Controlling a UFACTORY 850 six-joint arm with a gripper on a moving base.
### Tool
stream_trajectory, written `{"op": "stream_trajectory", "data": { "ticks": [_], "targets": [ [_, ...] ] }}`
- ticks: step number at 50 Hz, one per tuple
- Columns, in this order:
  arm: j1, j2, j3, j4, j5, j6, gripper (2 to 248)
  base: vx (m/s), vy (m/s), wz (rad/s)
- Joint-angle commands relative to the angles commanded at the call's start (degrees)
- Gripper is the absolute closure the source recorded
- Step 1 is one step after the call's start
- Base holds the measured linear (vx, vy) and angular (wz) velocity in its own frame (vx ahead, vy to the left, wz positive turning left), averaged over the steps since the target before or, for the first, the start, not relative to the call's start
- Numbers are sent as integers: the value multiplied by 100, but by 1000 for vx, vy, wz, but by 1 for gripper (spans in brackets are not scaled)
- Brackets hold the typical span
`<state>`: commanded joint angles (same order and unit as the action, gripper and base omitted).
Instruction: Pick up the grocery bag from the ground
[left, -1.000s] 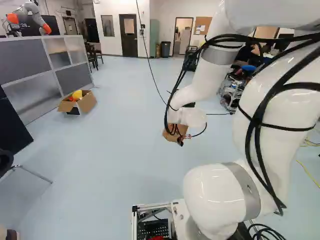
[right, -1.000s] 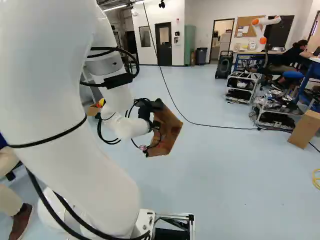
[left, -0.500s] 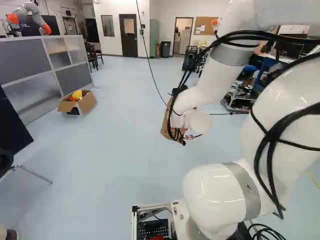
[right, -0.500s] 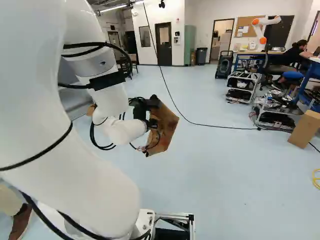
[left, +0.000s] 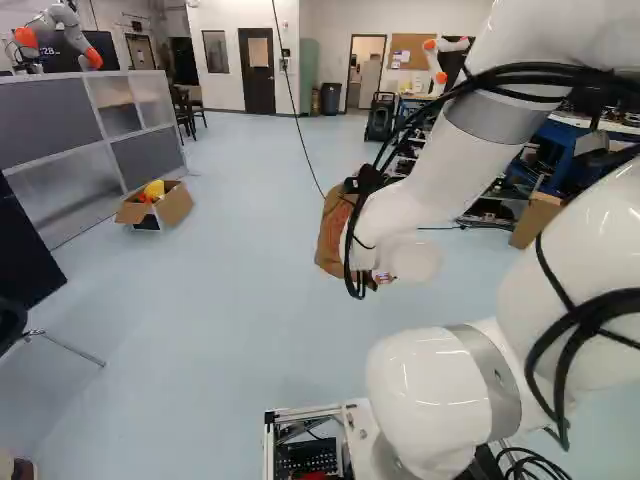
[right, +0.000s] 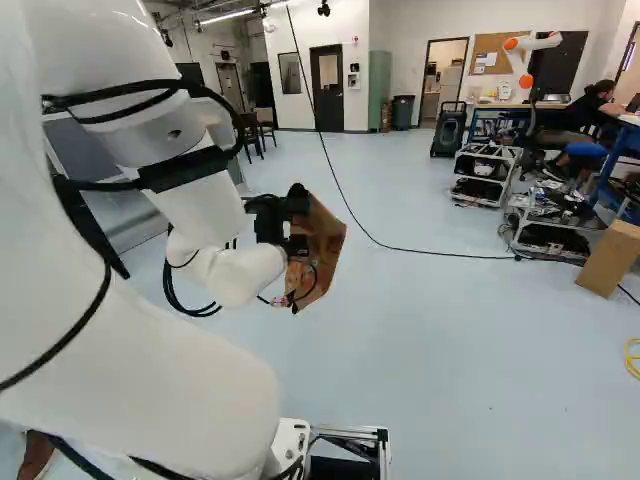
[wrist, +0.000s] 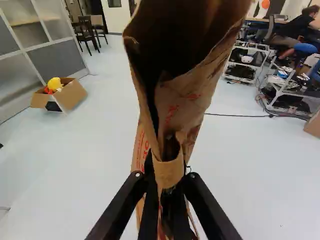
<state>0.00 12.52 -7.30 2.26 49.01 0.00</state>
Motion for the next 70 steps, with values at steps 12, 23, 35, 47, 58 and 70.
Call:
{"op": "stream_trajectory", "data": {
  "ticks": [12,23,35,47,58,70],
  "targets": [
    [0,210,139,-136,60,0,228,0,0,0],
    [0,318,210,-206,91,0,228,0,0,0],
    [0,348,230,-226,99,0,228,0,0,0],
    [0,348,230,-226,99,0,228,0,0,0],
    [0,348,230,-226,99,0,228,0,0,0],
    [0,348,230,-226,99,0,228,0,0,0]
  ]
}}
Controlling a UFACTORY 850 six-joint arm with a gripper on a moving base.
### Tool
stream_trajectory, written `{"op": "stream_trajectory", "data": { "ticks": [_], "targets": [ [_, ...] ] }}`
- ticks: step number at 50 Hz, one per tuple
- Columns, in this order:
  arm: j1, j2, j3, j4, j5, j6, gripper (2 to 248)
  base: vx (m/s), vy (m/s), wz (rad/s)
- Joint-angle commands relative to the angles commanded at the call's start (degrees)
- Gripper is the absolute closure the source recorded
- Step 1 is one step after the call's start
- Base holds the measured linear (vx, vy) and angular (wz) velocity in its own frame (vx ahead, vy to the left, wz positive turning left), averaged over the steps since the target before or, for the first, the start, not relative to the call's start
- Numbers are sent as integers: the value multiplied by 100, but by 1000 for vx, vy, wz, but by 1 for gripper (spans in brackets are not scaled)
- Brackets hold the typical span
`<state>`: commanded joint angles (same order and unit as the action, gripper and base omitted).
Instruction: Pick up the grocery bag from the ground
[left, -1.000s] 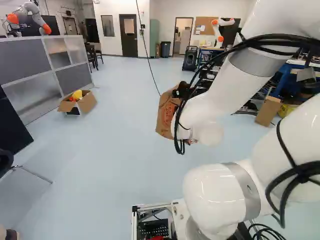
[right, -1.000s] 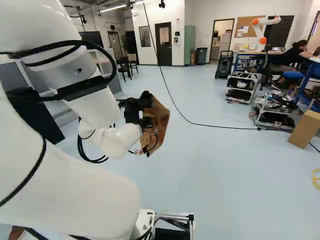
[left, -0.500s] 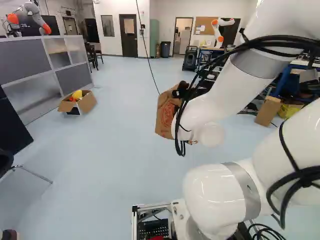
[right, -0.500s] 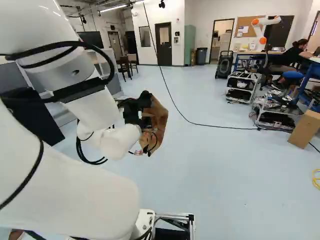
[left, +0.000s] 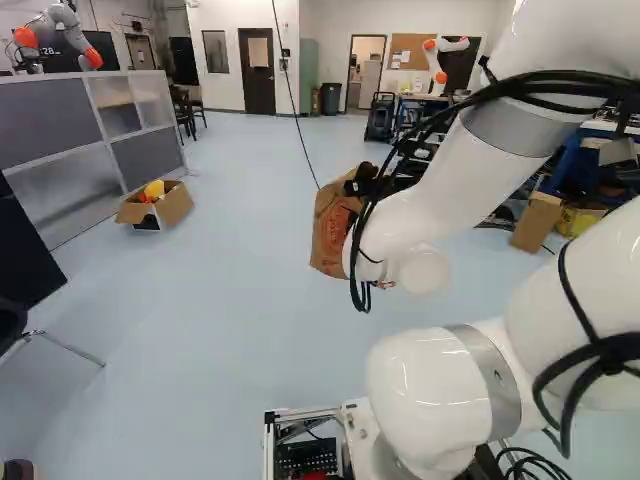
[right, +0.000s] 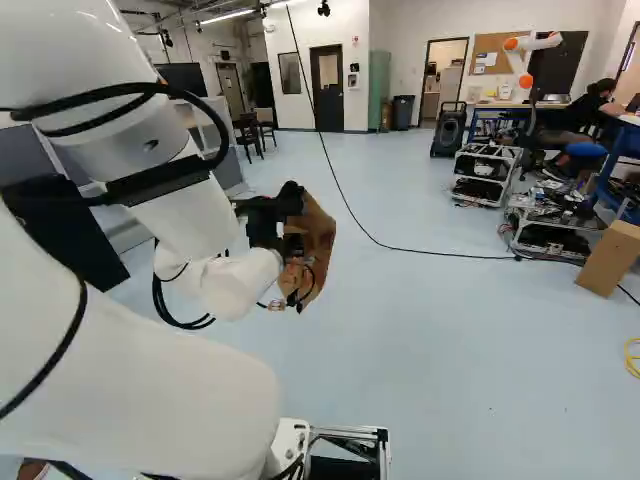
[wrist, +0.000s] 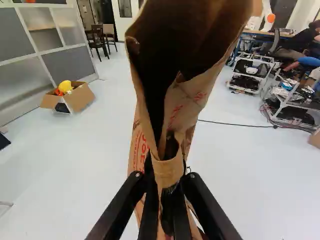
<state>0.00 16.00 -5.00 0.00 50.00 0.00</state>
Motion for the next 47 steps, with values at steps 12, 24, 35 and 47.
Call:
{"op": "stream_trajectory", "data": {
  "ticks": [12,24,35,47],
  "targets": [
    [0,0,0,0,0,0,228,0,0,0],
    [0,0,0,0,0,0,228,0,0,0],
    [0,0,0,0,0,0,228,0,0,0],
    [0,0,0,0,0,0,228,0,0,0]
  ]
}}
